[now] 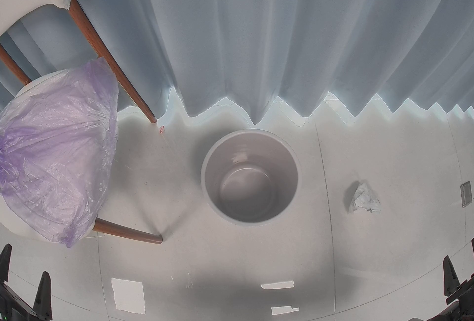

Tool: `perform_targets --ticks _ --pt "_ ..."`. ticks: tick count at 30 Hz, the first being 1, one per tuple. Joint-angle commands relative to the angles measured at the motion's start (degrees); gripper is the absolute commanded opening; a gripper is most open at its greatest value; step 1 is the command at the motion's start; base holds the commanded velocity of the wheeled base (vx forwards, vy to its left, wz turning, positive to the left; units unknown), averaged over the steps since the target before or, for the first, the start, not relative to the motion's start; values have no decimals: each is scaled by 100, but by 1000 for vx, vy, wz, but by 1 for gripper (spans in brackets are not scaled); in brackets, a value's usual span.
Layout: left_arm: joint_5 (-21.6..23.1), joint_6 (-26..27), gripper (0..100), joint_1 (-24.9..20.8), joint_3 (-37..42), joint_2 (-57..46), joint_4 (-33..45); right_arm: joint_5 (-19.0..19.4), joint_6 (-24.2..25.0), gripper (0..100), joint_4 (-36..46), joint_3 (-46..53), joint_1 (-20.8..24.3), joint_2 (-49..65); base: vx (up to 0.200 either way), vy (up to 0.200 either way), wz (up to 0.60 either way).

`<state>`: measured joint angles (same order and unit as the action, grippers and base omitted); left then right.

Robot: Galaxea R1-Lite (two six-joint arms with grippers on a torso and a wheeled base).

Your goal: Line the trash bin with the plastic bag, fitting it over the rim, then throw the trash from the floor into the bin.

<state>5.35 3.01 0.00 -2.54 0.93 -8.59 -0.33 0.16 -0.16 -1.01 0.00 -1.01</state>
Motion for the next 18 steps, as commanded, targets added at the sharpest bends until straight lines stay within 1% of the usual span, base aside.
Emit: perform_targets --ticks 1,3,5,9,12,14,15,16,18 --pt "238 7 100 -18 -300 -93 350 -2 2 100 -2 101 0 101 0 0 0" --pt "353 -2 100 -26 -502 -49 587 -2 -7 100 -2 101 0 101 0 0 0" --pt "370 7 100 -35 -590 83 754 -2 2 100 -2 101 0 101 0 0 0" --pt "370 -2 100 -123 -529 162 807 -2 2 100 -2 101 0 101 0 0 0" --pt "379 7 100 -141 -643 356 807 -2 2 100 -2 101 0 101 0 0 0" --pt "537 7 100 -246 -801 584 807 -2 2 100 -2 101 0 101 0 0 0" --pt "537 7 100 -246 -801 584 807 -2 2 100 -2 101 0 101 0 0 0" --pt "739 -11 100 -439 -924 760 798 -2 2 100 -2 101 0 101 0 0 0" --pt "757 -11 100 -519 -977 839 780 -2 2 100 -2 101 0 101 0 0 0"
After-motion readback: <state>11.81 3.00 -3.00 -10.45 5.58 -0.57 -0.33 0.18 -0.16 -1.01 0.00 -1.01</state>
